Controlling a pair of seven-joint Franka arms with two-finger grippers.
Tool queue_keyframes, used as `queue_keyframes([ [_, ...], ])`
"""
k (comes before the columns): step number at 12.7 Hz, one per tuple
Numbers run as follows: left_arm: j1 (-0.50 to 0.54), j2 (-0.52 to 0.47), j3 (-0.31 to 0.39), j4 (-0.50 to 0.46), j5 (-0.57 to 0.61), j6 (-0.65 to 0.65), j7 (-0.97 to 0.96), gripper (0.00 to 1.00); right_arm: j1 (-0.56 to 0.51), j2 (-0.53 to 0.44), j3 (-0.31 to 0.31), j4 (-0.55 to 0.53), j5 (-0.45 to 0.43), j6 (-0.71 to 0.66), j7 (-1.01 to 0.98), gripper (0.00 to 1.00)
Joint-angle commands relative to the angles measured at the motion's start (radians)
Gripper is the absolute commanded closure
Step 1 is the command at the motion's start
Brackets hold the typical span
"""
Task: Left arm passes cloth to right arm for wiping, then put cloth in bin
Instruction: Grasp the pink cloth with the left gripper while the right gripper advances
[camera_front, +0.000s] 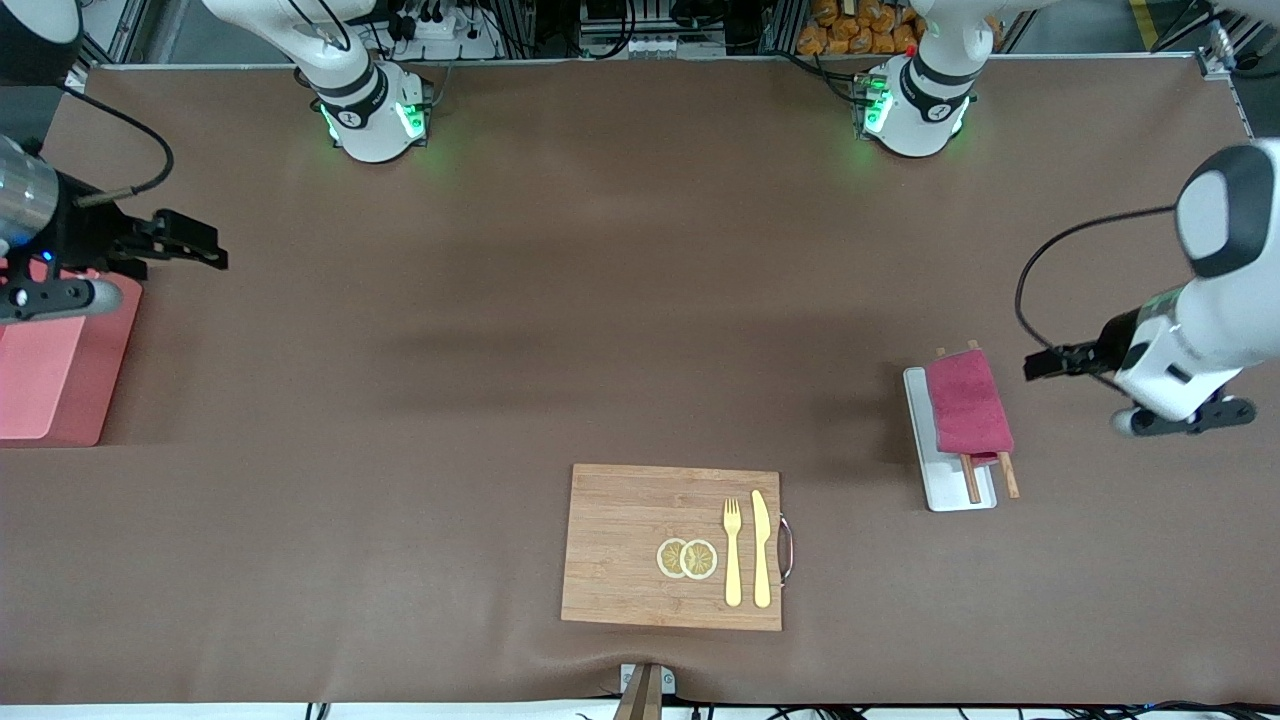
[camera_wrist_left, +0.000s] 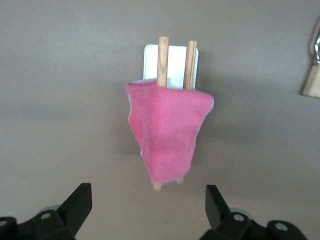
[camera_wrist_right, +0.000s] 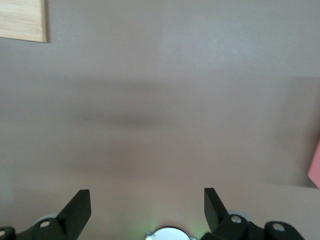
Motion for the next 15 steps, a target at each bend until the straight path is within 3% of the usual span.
queue_keyframes([
  [1, -0.002, 0.015, -0.004, -0.083, 0.004, 0.131, -0.020, 0.00, 0.038, 0.081, -0.008, 0.050, 0.041, 0.040, -0.005, 0.00],
  [3, -0.003, 0.041, -0.004, -0.119, 0.006, 0.200, -0.018, 0.03, 0.064, 0.127, -0.006, 0.050, 0.052, 0.066, -0.015, 0.00],
  [9, -0.016, 0.124, -0.007, -0.118, 0.099, 0.237, -0.018, 0.50, 0.098, 0.206, -0.008, 0.048, 0.116, 0.122, -0.020, 0.00],
  [12, -0.016, 0.144, -0.007, -0.111, 0.099, 0.237, -0.021, 0.52, 0.101, 0.215, -0.009, 0.047, 0.118, 0.122, -0.017, 0.00],
  [14, -0.016, 0.148, -0.007, -0.111, 0.099, 0.240, -0.023, 0.68, 0.084, 0.227, -0.009, 0.044, 0.121, 0.128, -0.020, 0.00],
  [15, -0.017, 0.148, -0.007, -0.111, 0.099, 0.240, -0.023, 0.72, 0.090, 0.264, -0.011, 0.036, 0.168, 0.140, -0.020, 0.00],
])
